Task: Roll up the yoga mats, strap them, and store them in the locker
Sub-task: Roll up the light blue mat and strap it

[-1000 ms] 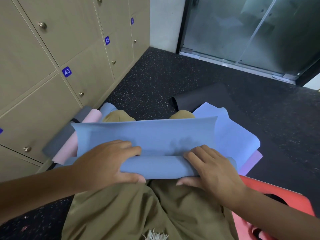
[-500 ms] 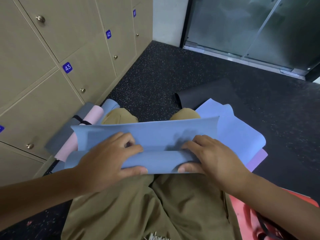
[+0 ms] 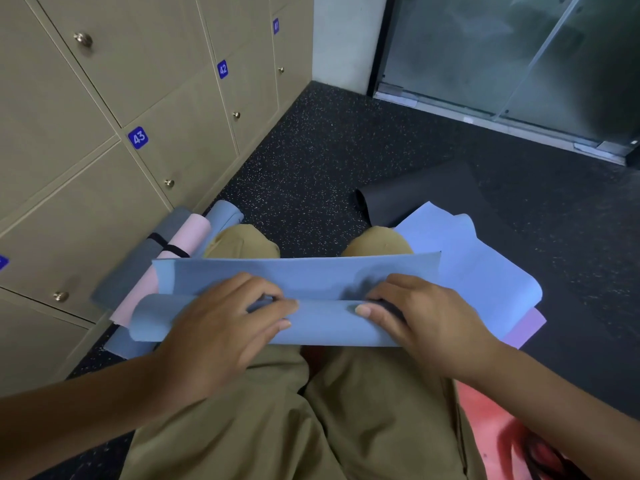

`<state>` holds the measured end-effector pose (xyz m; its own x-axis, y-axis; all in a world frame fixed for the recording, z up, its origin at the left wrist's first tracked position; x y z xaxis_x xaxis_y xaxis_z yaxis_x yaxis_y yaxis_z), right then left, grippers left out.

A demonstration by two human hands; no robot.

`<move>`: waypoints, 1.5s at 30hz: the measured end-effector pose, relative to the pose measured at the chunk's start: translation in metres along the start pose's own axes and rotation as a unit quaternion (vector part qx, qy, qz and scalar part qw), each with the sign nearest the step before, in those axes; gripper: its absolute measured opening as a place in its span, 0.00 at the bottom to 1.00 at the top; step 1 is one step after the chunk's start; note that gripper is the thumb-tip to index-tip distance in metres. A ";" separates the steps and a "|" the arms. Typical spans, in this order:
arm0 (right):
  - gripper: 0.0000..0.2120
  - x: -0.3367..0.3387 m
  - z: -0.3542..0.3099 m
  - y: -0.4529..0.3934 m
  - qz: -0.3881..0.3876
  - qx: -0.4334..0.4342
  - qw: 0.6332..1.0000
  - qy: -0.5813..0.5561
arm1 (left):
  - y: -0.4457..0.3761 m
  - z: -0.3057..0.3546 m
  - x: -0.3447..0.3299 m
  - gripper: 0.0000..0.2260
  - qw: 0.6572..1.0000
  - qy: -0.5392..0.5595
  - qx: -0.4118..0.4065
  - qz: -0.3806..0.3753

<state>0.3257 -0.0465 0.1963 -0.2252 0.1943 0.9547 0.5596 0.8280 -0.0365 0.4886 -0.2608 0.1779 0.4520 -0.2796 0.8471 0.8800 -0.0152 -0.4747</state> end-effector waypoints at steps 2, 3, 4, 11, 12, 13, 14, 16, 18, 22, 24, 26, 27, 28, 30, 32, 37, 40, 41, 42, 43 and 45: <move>0.32 0.000 0.003 -0.008 -0.030 -0.002 1.000 0.004 | 0.005 -0.001 -0.003 0.16 1.000 -0.004 0.005 0.009; 0.30 -0.001 0.003 -0.011 -0.022 0.004 1.000 0.008 | 0.006 -0.003 -0.005 0.19 1.000 -0.010 0.006 0.005; 0.29 -0.003 0.004 -0.013 0.003 0.016 1.000 0.013 | 0.007 -0.005 -0.007 0.23 1.000 -0.014 0.008 -0.003; 0.17 -0.010 0.003 -0.007 0.192 0.068 0.978 0.054 | -0.016 -0.025 -0.014 0.28 0.998 0.008 0.022 -0.063; 0.16 -0.010 0.003 -0.005 0.198 0.081 0.975 0.060 | -0.020 -0.028 -0.016 0.28 0.997 0.010 0.017 -0.072; 0.16 -0.012 0.003 -0.002 0.202 0.093 0.973 0.065 | -0.023 -0.032 -0.018 0.28 0.997 0.008 0.006 -0.078; 0.16 -0.015 0.005 0.000 0.206 0.100 0.971 0.067 | -0.026 -0.035 -0.019 0.27 0.997 0.003 -0.009 -0.080; 0.17 -0.019 0.010 -0.001 0.215 0.099 0.971 0.043 | -0.033 -0.039 -0.021 0.26 0.996 -0.006 -0.034 -0.079; 0.19 -0.020 0.016 -0.008 0.216 0.087 0.973 0.007 | -0.039 -0.041 -0.022 0.24 0.996 -0.015 -0.045 -0.074; 0.20 -0.018 0.024 -0.024 0.191 0.062 0.980 -0.014 | -0.043 -0.031 -0.022 0.15 0.999 -0.015 -0.037 -0.009; 0.21 -0.016 0.027 -0.031 0.174 0.045 0.983 -0.022 | -0.038 -0.022 -0.024 0.13 0.999 -0.021 -0.037 0.016; 0.22 -0.015 0.030 -0.035 0.151 0.027 0.988 -0.032 | -0.032 -0.016 -0.027 0.16 0.999 -0.033 -0.028 0.023; 0.23 -0.014 0.031 -0.038 0.138 0.021 0.990 -0.033 | -0.029 -0.015 -0.028 0.19 0.999 -0.043 -0.025 0.020; 0.24 -0.014 0.031 -0.040 0.129 0.020 0.991 -0.027 | -0.028 -0.014 -0.030 0.23 0.998 -0.054 -0.026 0.014; 0.26 -0.013 0.030 -0.045 0.124 0.034 0.992 0.002 | -0.026 -0.014 -0.031 0.27 0.997 -0.069 -0.030 0.005; 0.26 -0.011 0.032 -0.047 0.133 0.046 0.990 0.028 | -0.029 -0.015 -0.033 0.30 0.997 -0.075 -0.033 -0.006; 0.22 -0.001 0.045 -0.038 0.167 0.051 0.982 0.070 | -0.044 -0.030 -0.045 0.34 0.997 -0.076 -0.013 -0.013; 0.23 0.002 0.053 -0.028 0.161 0.061 0.981 0.093 | -0.060 -0.043 -0.053 0.36 0.995 -0.089 -0.004 -0.034; 0.24 0.002 0.057 -0.026 0.155 0.060 0.982 0.093 | -0.066 -0.048 -0.054 0.36 0.994 -0.095 -0.002 -0.049; 0.26 0.001 0.061 -0.025 0.152 0.055 0.982 0.093 | -0.072 -0.051 -0.055 0.36 0.993 -0.103 0.001 -0.064; 0.28 0.001 0.066 -0.024 0.151 0.049 0.983 0.093 | -0.078 -0.054 -0.056 0.36 0.991 -0.111 0.006 -0.079; 0.32 -0.002 0.075 -0.024 0.147 0.036 0.985 0.082 | -0.088 -0.060 -0.058 0.36 0.985 -0.117 0.029 -0.125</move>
<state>0.2529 -0.0274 0.1727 0.0737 0.3476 0.9348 0.5221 0.7851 -0.3331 0.3760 -0.3005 0.1568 0.2358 -0.0457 0.9707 0.9717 0.0006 -0.2361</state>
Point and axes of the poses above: each hand's wrist, its own y-axis away from the middle knuckle, its own x-axis out of the back of the hand, z = x × y, the point moved 3 cm from there along -y, towards the middle knuckle, and after that the axes turned 4 degrees about z, right-handed, at the moved point
